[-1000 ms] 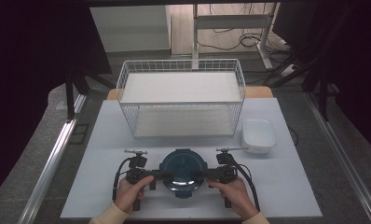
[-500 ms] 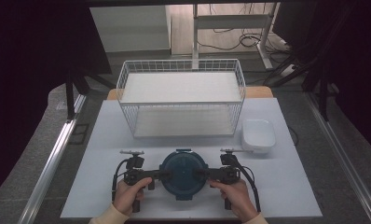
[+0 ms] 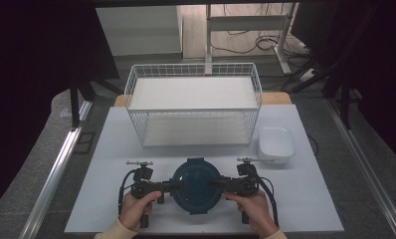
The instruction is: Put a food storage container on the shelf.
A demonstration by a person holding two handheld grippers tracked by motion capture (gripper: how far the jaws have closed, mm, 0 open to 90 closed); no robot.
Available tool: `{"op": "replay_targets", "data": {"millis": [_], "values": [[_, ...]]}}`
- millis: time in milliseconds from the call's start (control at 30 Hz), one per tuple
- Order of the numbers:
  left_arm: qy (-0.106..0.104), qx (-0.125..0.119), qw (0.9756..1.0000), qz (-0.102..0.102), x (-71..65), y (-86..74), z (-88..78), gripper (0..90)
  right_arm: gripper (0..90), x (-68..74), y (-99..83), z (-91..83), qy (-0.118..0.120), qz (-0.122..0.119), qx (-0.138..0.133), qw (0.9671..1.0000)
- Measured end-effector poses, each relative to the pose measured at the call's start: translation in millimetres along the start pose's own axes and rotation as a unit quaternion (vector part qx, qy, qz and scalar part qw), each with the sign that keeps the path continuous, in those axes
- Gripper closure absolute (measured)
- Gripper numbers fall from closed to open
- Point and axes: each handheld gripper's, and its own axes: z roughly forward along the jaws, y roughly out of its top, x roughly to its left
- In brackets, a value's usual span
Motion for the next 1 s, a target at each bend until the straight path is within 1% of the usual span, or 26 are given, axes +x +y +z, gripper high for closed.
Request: {"op": "replay_targets", "data": {"millis": [33, 100, 200, 233, 500, 600, 733, 1000], "values": [[0.0, 0.0, 1.0, 0.0, 0.0, 0.0, 0.0, 42.3, 35.5, 0.0, 0.0, 0.0, 0.0, 0.0, 0.0, 1.0], [-0.003, -0.001, 1.0, 0.009, -1.4, 0.7, -1.9, 42.4, 35.5, 2.3, 0.6, -1.6, -0.001, -0.007, -0.001, 1.0], [-0.005, -0.005, 0.9999, 0.015, -4.1, 1.7, -5.0, 42.5, 35.8, 6.7, 2.5, -4.9, 0.001, -0.021, -0.006, 0.9998], [-0.005, -0.005, 0.9999, 0.015, -4.1, 1.7, -5.0, 42.5, 35.8, 6.7, 2.5, -4.9, 0.001, -0.021, -0.006, 0.9998], [-0.01, -0.012, 0.9996, 0.023, -9.1, 3.3, -10.8, 42.5, 36.2, 14.3, 5.1, -10.6, 0.001, -0.045, -0.012, 0.9989], [-0.011, -0.014, 0.9995, 0.025, -10.8, 4.0, -12.0, 42.5, 36.3, 16.1, 5.8, -12.0, 0.001, -0.05, -0.013, 0.9987], [-0.012, -0.019, 0.9992, 0.032, -14.1, 6.5, -14.5, 42.6, 36.3, 19.9, 8.2, -15.4, 0.001, -0.061, -0.018, 0.998], [-0.01, -0.02, 0.999, 0.04, -18.4, 12.0, -16.2, 42.4, 36.3, 23.3, 13.9, -18.7, 0.0, -0.07, -0.021, 0.9973]]}}
